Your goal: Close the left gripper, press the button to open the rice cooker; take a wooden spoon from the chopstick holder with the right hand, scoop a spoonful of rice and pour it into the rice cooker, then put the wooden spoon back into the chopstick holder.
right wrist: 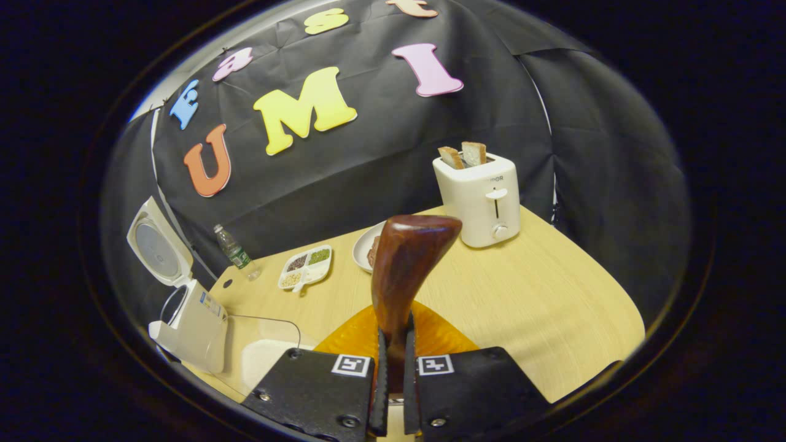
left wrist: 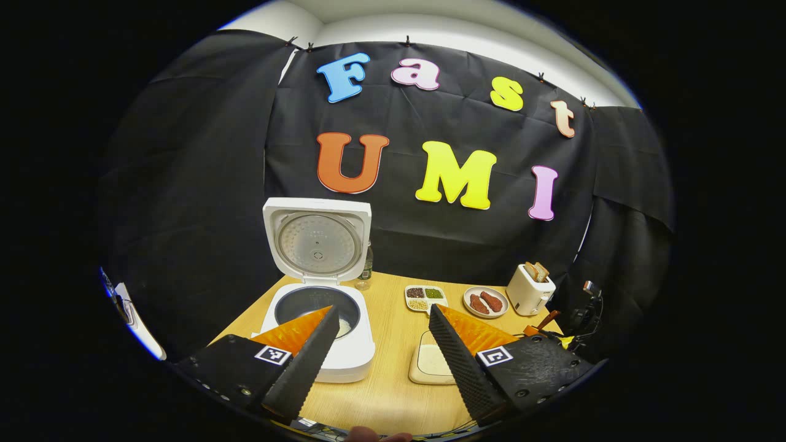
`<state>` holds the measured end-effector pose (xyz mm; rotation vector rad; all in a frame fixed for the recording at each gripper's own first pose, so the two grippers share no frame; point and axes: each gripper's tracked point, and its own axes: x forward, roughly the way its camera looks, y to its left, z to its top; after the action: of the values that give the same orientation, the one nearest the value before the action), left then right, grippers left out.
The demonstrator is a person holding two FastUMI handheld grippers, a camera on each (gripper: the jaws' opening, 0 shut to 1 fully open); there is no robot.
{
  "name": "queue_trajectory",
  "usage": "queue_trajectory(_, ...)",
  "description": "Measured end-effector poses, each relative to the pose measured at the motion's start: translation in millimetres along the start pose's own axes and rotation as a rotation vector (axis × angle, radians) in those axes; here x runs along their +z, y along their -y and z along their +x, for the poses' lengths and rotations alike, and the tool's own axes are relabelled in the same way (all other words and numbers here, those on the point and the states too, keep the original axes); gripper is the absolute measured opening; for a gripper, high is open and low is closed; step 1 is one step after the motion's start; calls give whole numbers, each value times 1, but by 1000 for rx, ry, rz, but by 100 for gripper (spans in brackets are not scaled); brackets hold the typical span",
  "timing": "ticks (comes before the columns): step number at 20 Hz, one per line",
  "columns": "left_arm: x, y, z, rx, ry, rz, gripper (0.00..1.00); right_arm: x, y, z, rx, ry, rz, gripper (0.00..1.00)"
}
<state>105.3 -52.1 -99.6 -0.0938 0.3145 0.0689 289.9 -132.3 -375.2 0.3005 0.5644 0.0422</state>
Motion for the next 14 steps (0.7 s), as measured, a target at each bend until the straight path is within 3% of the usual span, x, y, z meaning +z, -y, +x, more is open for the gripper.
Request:
queue_trajectory(4,7,2,1,-13,19,-1,95,1,-1,-2,6,-7,13,20)
queue_trajectory(6,10,2,0,-19,25,-2,94,3,-2,-5,5,-4,-2,28)
queue_trajectory(9,21,7,-2,-28,40,-15,94,16,1,-17,-20,13,-11,66)
queue_trajectory(11,23,6,-3,-36,49,-22,94,31,7,-28,-53,42,-27,80)
queue_trajectory(14,32,4,-3,-52,71,-28,94,55,16,-48,-90,79,-36,88)
